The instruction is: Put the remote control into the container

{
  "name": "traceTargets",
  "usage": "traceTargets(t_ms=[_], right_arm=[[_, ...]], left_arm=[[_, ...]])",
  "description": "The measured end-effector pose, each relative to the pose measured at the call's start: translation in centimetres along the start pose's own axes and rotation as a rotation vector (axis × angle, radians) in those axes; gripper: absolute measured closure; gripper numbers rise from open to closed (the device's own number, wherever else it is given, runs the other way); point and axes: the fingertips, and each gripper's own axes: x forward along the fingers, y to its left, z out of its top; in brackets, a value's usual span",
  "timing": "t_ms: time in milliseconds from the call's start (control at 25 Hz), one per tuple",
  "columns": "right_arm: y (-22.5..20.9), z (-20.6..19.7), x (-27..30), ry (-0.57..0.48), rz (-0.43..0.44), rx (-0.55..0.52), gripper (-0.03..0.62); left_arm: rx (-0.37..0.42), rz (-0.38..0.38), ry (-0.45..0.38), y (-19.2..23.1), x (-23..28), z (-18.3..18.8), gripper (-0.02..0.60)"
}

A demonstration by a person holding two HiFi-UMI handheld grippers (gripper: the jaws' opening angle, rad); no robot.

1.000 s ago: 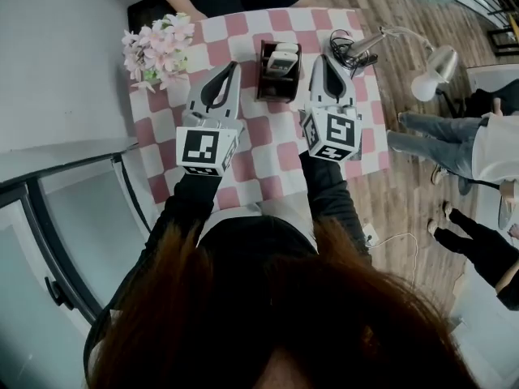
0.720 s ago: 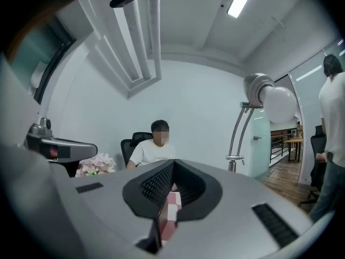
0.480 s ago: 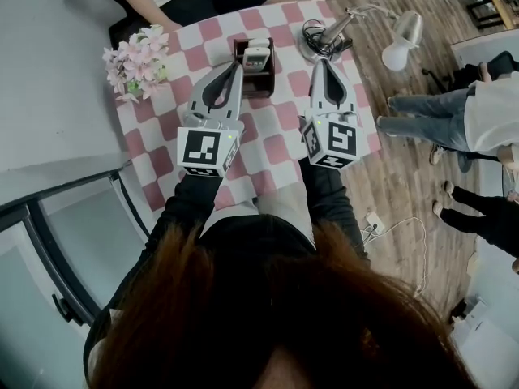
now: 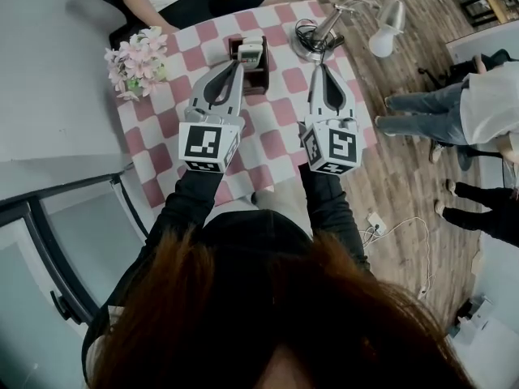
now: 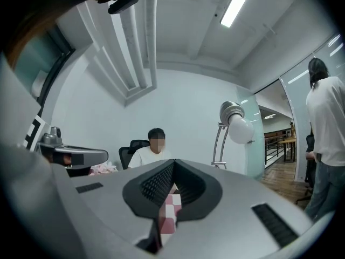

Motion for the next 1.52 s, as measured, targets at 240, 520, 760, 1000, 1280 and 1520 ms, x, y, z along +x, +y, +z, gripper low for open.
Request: traceTargets(t_ms=[240,520,760,1000,1280,1520], right_arm=[[0.1,0.8,-0.9,-0.018,0.009,0.013,0.576],[0.1,1.6,-1.1,-0.028,0.022,0.012,0.576],[-0.5,1.6,-1.4,-0.023,0.016,0.013,0.576],[-0.9,1.4,-1.6,-0.021,0.0,0.014,0.576],[-2.9,0.4,-2.2,0.002,-0.049,0.018,0.576],[-5.7,-1.0,-3.1,0.032,-0.112,0.026,0.574]], left_arm=[[0.008,-0.014,0.0,-0.8,0.1,0.4,0.583],[0.014,-0.029,-0.001,-1.8,0.7,0.7,0.583],[0.004,-0.047,-0.003,-2.6,1.1,0.6,0.583],[0.003,-0.064,0.004,-2.9,1.4,0.2,0.583],[-0.01,-0.099,0.025,-4.1,2.4,-0.9,0.583],[-0.027,-0.146,0.049,-5.9,3.9,-2.3,0.583]])
